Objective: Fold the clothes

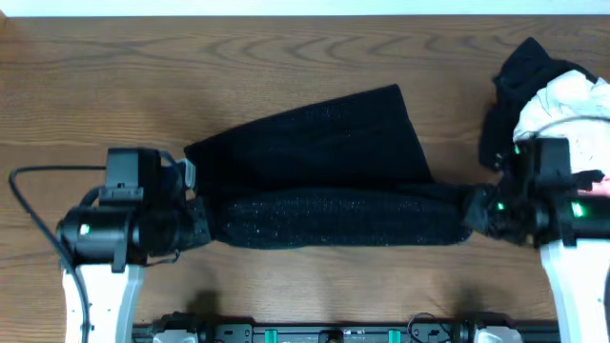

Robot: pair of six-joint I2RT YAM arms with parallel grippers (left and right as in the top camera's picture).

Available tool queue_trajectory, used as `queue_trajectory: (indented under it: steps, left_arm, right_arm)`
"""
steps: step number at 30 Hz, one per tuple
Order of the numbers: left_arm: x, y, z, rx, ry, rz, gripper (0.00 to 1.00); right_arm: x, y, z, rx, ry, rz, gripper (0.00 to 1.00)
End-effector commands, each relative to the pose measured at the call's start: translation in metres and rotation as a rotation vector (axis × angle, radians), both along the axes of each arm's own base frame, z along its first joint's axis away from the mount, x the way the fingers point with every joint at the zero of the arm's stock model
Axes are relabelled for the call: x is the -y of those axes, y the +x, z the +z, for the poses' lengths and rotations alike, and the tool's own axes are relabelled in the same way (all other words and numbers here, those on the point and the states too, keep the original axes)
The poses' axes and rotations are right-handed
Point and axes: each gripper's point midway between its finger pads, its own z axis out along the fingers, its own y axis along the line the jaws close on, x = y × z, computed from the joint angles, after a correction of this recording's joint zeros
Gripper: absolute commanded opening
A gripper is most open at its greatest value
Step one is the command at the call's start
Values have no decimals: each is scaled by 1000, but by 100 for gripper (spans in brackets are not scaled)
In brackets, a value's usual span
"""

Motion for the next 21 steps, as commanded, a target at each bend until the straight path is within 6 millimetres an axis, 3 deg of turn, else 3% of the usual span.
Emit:
queue_trajectory:
  steps: [1,6,11,16,21]
  left_arm:
    - [-14,15,-3,-4,69,41,6]
    - [-14,27,-16,-50,70,39,6]
    - [-14,53,-27,-37,70,39,7]
    - [-16,84,-38,-2,74,46,8]
    - [-42,105,-58,-14,195,123,7]
  right_arm:
    - [10,20,-12,-60,-53,65,1]
    - [9,48,-28,-122,-51,134,1]
    - [3,89,-33,-87,-18,172,1]
    - [-22,142,-30,87,106,247,1]
    - [-46,193,-24,274,207,294,2]
